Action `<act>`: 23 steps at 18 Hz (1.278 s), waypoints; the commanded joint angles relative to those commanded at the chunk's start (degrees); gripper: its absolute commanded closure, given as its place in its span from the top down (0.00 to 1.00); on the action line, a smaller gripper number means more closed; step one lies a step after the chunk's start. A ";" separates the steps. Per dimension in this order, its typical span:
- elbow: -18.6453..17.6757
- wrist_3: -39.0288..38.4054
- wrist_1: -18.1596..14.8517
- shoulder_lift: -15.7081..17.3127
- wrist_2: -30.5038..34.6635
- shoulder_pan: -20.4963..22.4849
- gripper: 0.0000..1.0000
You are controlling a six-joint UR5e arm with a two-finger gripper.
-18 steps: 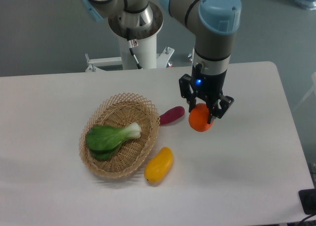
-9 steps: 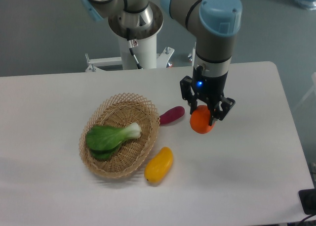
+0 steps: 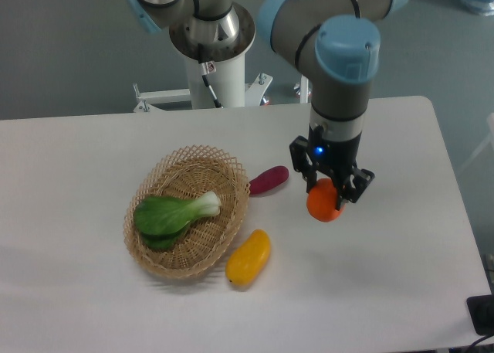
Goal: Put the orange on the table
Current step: 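Move the held orange away from the basket and lower it toward the table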
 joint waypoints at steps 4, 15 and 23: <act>-0.61 -3.95 3.08 -2.37 4.31 -0.70 0.56; -5.45 -5.18 10.82 -8.70 7.04 -2.46 0.56; -4.92 -3.44 11.17 -11.08 13.28 -3.87 0.56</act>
